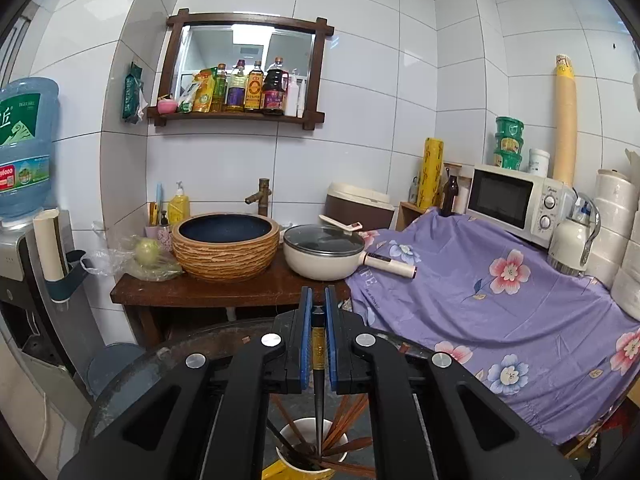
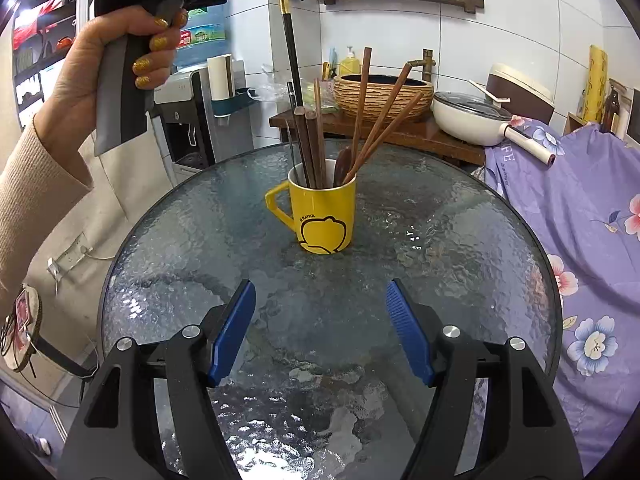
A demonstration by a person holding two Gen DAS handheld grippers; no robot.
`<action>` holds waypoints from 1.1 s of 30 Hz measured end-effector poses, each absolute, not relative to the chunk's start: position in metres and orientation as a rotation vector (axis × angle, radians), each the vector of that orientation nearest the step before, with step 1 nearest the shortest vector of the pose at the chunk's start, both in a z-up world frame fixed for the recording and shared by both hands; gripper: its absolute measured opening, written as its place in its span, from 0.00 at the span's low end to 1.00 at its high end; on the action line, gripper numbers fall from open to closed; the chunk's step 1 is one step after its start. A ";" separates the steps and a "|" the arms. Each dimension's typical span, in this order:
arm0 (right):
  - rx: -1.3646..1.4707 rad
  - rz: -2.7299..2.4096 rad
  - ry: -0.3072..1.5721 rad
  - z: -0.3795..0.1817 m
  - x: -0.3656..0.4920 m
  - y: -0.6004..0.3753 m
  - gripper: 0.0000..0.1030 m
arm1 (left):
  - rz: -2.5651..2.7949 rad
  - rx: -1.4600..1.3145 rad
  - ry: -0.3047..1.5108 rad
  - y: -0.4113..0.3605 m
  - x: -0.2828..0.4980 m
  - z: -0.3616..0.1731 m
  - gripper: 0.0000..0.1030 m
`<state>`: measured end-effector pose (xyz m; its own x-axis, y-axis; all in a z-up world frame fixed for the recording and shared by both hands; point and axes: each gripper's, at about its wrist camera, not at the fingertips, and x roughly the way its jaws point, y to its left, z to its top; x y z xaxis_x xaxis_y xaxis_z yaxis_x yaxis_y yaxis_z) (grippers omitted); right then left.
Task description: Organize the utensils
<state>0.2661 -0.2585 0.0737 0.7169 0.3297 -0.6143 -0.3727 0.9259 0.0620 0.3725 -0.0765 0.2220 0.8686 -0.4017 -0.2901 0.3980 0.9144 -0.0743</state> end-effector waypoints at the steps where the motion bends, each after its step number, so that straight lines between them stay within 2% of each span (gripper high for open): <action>1: -0.065 0.390 0.669 0.072 0.266 -0.259 0.66 | -0.416 -0.009 0.311 -0.076 0.374 0.219 0.06; 20: -0.027 0.373 0.710 0.048 0.265 -0.266 0.66 | -0.368 0.059 0.440 -0.076 0.394 0.143 0.07; 21: -0.030 0.367 0.710 0.047 0.266 -0.266 0.66 | -0.372 0.059 0.450 -0.076 0.394 0.141 0.12; 23: -0.040 0.348 0.698 0.045 0.264 -0.266 0.69 | -0.363 0.063 0.445 -0.075 0.391 0.139 0.33; 24: -0.044 0.338 0.687 0.045 0.262 -0.266 0.70 | -0.354 0.058 0.427 -0.072 0.387 0.140 0.49; 25: -0.047 0.329 0.678 0.045 0.261 -0.266 0.70 | -0.350 0.045 0.408 -0.068 0.382 0.141 0.59; 27: -0.052 0.311 0.660 0.043 0.257 -0.266 0.70 | -0.349 0.025 0.383 -0.061 0.371 0.142 0.65; 31: -0.032 0.288 0.635 0.040 0.245 -0.266 0.71 | -0.309 0.041 0.309 -0.049 0.333 0.139 0.88; 32: -0.024 0.279 0.626 0.040 0.240 -0.266 0.73 | -0.300 0.049 0.291 -0.046 0.321 0.137 0.90; 33: -0.018 0.267 0.614 0.040 0.236 -0.267 0.82 | -0.293 0.052 0.283 -0.043 0.312 0.135 0.94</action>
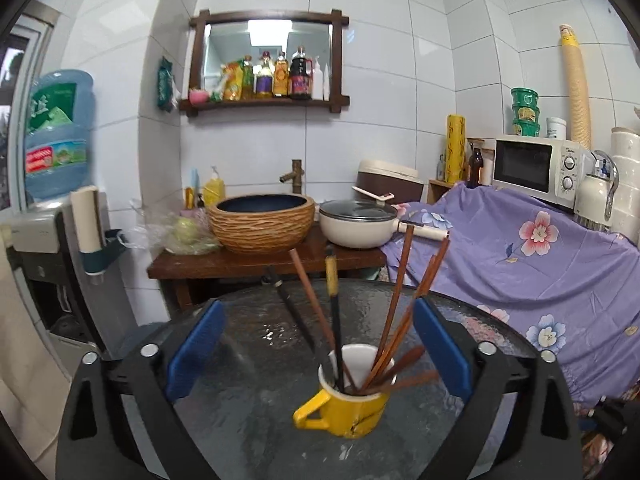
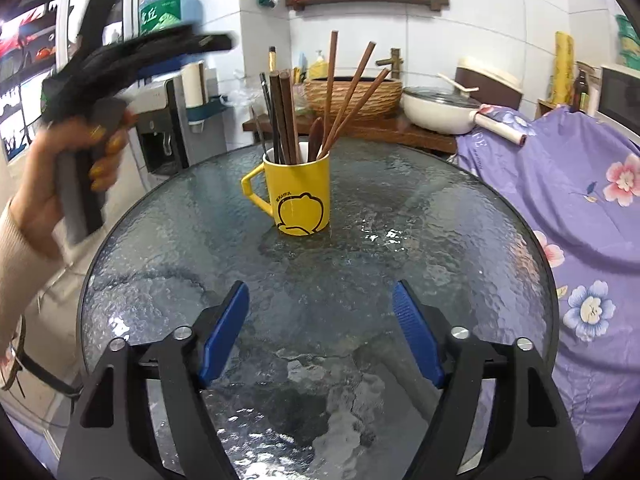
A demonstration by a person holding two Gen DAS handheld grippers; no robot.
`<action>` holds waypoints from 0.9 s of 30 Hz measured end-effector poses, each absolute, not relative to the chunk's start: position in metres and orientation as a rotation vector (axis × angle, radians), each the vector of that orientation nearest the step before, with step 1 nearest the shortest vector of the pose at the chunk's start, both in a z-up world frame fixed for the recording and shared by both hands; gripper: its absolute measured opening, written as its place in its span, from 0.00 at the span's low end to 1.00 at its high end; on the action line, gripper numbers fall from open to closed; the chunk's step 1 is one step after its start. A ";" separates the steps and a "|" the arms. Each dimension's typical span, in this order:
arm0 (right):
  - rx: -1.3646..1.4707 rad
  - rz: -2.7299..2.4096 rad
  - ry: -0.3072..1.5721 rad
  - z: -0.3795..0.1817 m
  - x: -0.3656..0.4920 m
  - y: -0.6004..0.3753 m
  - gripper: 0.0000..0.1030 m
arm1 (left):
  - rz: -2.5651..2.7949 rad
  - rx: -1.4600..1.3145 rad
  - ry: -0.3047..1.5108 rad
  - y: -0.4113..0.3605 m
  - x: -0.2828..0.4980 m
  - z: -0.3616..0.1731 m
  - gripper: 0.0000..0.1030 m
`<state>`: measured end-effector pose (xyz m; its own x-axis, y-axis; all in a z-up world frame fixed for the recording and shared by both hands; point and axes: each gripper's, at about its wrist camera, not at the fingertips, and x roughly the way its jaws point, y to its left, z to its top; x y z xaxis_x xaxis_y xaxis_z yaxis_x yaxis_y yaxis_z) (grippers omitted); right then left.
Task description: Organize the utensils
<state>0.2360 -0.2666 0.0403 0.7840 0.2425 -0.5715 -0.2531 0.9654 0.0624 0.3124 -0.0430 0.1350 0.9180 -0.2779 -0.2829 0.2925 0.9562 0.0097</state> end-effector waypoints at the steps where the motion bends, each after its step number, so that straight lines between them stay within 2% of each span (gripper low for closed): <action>1: -0.005 0.247 0.591 0.041 0.228 -0.268 0.85 | -0.283 0.049 0.278 -0.037 0.298 0.130 0.93; 5: 0.032 0.198 0.519 0.045 0.201 -0.269 0.86 | -0.242 0.002 0.294 -0.017 0.257 0.113 0.93; 10: -0.002 0.129 0.427 0.050 0.156 -0.258 0.92 | -0.170 -0.001 0.323 0.001 0.199 0.090 0.94; 27: 0.087 0.051 0.352 0.045 0.037 -0.255 0.93 | -0.118 0.047 0.349 0.009 0.045 0.041 0.94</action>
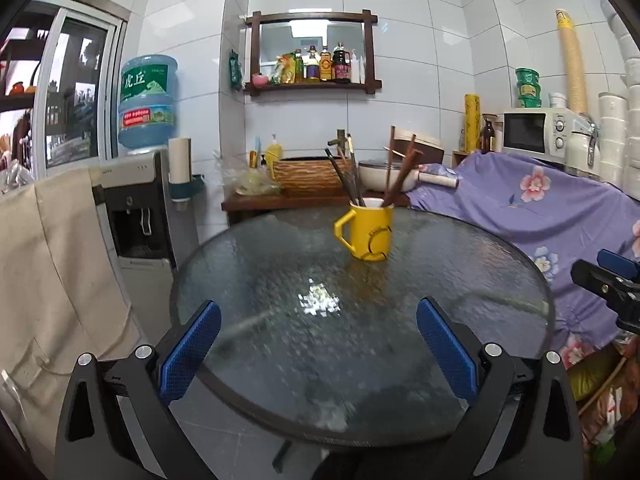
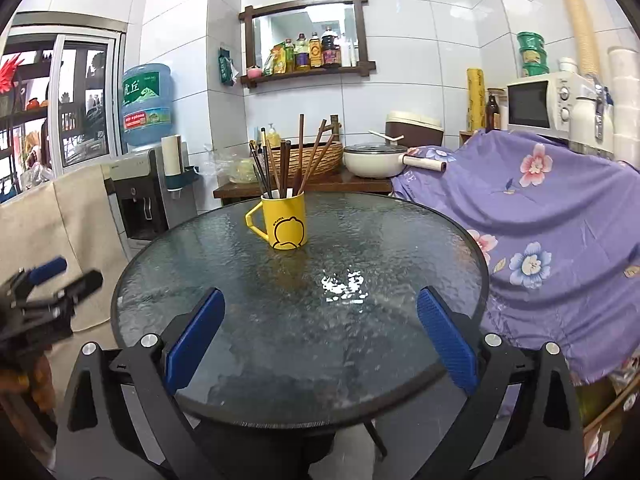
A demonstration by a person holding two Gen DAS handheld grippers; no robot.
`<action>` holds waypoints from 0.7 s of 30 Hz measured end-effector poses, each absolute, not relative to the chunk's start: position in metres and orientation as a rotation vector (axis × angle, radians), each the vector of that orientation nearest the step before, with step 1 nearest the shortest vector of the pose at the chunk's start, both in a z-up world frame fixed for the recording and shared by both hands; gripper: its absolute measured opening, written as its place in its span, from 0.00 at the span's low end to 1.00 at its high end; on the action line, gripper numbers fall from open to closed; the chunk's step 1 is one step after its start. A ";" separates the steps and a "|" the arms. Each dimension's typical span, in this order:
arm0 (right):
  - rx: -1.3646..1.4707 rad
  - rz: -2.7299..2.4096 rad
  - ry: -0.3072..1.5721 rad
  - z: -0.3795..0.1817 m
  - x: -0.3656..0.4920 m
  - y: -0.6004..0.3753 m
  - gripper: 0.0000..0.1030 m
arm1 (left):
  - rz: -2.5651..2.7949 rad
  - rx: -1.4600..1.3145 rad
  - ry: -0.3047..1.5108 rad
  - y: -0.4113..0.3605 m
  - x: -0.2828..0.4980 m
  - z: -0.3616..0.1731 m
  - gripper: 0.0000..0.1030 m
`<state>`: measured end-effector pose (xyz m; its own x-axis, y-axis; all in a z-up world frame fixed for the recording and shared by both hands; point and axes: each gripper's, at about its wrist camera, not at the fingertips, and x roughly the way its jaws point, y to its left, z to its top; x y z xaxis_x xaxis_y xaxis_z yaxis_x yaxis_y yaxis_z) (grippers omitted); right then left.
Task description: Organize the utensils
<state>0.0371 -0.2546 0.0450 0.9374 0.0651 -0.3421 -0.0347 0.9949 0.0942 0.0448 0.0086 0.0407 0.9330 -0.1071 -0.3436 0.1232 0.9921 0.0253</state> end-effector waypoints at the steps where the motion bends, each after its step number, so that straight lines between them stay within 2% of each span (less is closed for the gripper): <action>1: 0.075 0.038 0.343 0.044 0.029 -0.251 0.94 | -0.114 0.041 0.352 0.006 0.040 0.039 0.94; 15: 0.051 -0.006 0.334 0.043 -0.013 -0.240 0.94 | -0.032 -0.036 0.400 0.019 -0.003 0.029 0.94; 21: 0.063 0.004 0.324 0.043 -0.016 -0.238 0.94 | -0.021 0.014 0.388 0.013 -0.005 0.032 0.94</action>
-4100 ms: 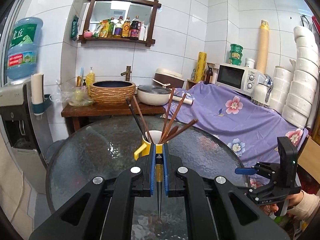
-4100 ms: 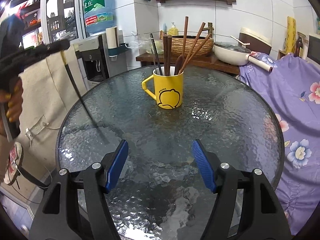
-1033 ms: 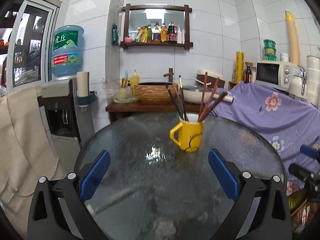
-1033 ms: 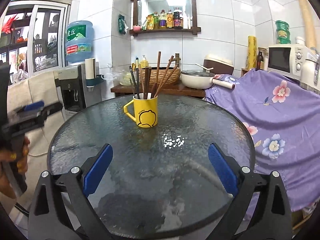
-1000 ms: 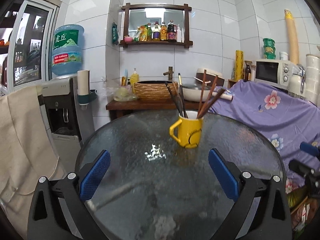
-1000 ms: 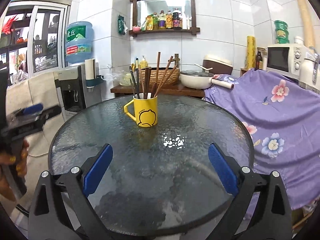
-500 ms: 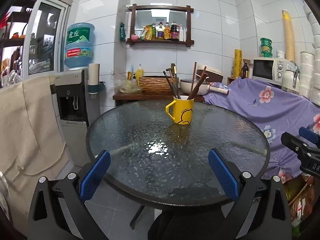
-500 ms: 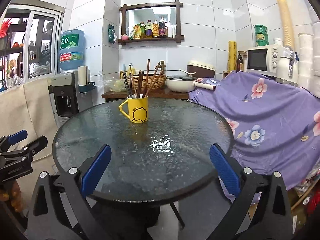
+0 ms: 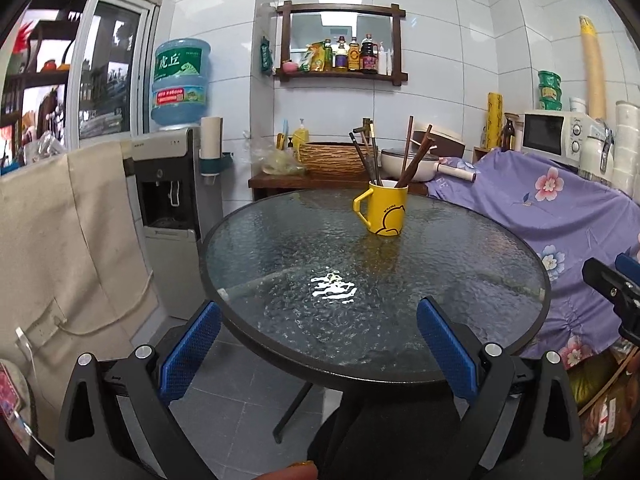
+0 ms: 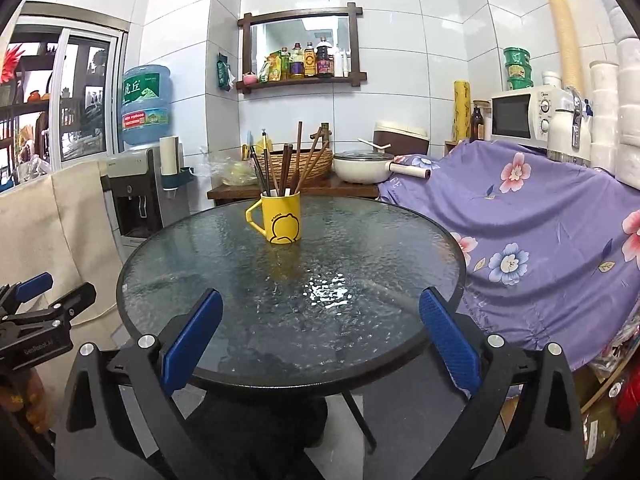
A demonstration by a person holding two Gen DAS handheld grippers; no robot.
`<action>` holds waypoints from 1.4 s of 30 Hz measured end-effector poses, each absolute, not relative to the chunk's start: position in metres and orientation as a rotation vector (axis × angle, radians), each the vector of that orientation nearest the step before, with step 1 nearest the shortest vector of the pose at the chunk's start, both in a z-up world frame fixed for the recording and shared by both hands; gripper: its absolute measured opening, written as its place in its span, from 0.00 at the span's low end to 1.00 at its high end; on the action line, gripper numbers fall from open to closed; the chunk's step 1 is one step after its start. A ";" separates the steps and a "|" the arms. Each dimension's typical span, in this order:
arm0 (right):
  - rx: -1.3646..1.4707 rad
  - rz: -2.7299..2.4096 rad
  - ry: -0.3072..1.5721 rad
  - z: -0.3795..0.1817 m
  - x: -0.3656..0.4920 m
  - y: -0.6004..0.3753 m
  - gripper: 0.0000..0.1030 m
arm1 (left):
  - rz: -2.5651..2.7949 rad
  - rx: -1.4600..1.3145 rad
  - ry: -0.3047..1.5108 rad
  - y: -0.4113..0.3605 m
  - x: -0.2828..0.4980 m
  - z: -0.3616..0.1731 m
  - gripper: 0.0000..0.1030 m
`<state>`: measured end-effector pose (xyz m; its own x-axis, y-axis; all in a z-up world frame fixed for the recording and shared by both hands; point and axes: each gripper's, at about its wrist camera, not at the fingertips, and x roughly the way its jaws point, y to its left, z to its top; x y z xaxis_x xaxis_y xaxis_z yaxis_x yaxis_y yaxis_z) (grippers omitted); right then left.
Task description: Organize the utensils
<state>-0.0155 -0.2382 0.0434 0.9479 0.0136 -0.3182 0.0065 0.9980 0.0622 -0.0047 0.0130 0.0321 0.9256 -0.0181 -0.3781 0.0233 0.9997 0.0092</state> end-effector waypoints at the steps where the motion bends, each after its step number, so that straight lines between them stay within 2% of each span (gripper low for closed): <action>1: 0.066 0.004 0.324 0.044 -0.015 -0.239 0.94 | -0.025 0.019 0.385 0.012 -0.005 0.033 0.94; 42: 0.064 -0.001 0.330 0.038 -0.013 -0.242 0.94 | -0.064 0.047 0.366 0.000 -0.004 0.038 0.94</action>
<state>-0.0129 -0.2417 0.0375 0.9460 0.0097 -0.3240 0.0114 0.9980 0.0629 -0.0041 0.0003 0.0376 0.9319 -0.0543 -0.3585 0.0714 0.9969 0.0345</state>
